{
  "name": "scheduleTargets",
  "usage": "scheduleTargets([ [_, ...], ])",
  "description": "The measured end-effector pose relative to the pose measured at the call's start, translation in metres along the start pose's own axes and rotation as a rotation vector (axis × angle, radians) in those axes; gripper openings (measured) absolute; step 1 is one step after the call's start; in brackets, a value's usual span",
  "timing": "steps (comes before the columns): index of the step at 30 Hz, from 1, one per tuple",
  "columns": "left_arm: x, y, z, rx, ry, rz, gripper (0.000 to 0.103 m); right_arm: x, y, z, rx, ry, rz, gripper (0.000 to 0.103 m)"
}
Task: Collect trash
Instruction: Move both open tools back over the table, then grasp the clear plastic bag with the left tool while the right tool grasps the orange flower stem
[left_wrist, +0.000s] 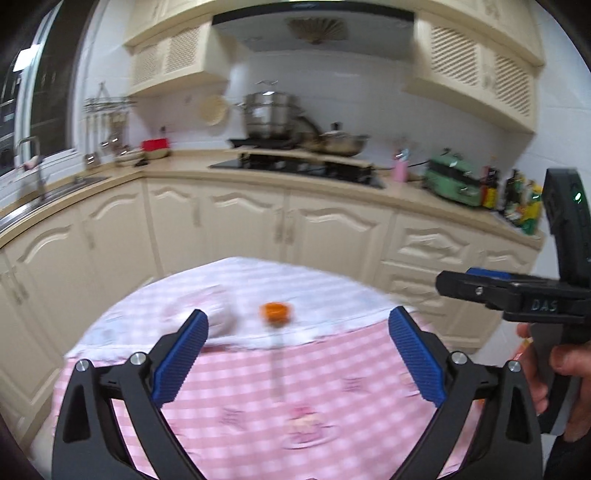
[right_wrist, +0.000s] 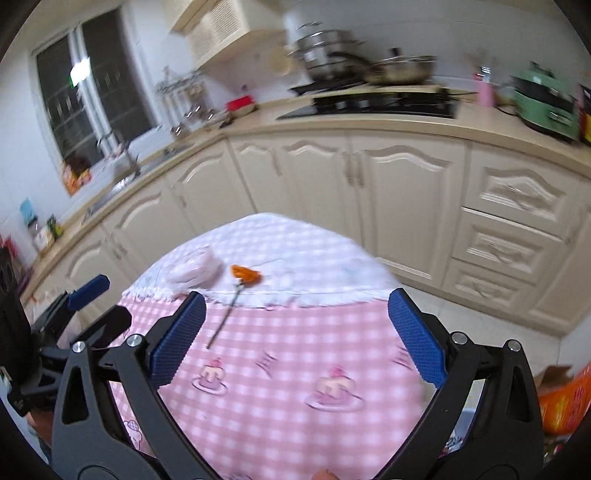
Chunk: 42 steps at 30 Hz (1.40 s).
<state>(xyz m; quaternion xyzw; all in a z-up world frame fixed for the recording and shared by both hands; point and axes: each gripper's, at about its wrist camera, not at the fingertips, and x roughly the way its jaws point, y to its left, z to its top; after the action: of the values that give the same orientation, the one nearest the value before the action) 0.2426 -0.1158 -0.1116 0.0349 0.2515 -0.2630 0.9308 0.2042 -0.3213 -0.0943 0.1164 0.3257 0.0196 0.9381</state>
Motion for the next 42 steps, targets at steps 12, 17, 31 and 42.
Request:
scheduleTargets([
  [12,0.097,0.09,-0.013,0.121,0.212,0.165,0.096,0.116,0.05,-0.001,-0.083,0.167,-0.015,0.097],
  [17,0.147,0.109,-0.011,0.177,0.271,0.213,0.096,0.146,0.052,-0.001,-0.091,0.214,-0.026,0.096],
  [31,0.157,0.125,-0.02,0.074,0.304,0.08,0.062,0.185,0.067,-0.013,-0.102,0.275,0.017,0.006],
  [42,0.077,0.087,-0.018,0.006,0.18,0.072,0.062,0.099,0.053,-0.021,-0.088,0.224,0.098,0.005],
])
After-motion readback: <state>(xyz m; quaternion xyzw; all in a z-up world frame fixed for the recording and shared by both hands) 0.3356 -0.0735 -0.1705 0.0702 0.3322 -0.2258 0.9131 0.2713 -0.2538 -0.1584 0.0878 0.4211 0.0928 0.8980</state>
